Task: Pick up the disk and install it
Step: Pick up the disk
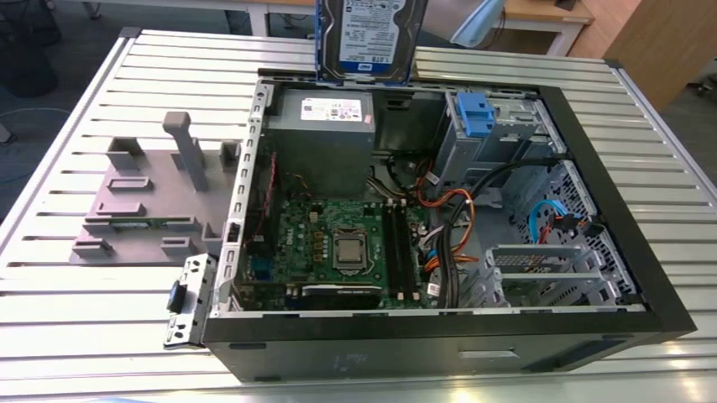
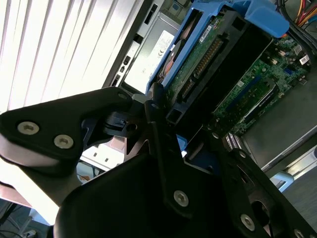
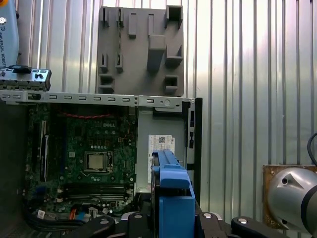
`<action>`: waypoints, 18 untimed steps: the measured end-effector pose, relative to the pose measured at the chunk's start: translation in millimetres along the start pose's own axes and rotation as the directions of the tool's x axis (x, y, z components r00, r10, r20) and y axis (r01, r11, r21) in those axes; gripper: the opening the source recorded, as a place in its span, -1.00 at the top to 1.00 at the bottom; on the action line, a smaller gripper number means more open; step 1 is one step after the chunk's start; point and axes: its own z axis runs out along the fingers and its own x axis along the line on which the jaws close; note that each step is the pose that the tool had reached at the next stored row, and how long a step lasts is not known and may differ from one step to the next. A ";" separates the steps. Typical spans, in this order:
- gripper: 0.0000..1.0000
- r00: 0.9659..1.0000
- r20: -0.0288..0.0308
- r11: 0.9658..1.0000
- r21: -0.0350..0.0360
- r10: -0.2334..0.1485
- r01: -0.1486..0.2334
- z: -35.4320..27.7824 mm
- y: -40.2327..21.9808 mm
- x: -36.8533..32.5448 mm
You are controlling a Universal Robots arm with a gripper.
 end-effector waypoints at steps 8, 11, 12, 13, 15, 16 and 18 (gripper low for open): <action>0.26 1.000 0.000 1.000 0.000 0.000 0.000 -0.1 -4.6 0.1; 0.26 1.000 0.000 1.000 0.000 0.000 0.000 -0.2 -6.5 0.1; 0.26 1.000 0.000 1.000 0.000 0.000 0.000 -0.2 -7.2 0.1; 0.26 1.000 0.000 1.000 0.000 0.000 0.000 -0.2 -7.8 0.1; 0.26 1.000 0.000 1.000 0.000 0.000 0.000 -0.2 -9.1 0.1; 0.26 1.000 0.000 1.000 0.000 0.000 0.000 -0.3 -10.4 0.1; 0.26 1.000 0.000 1.000 0.000 0.000 0.000 -0.3 -13.0 0.1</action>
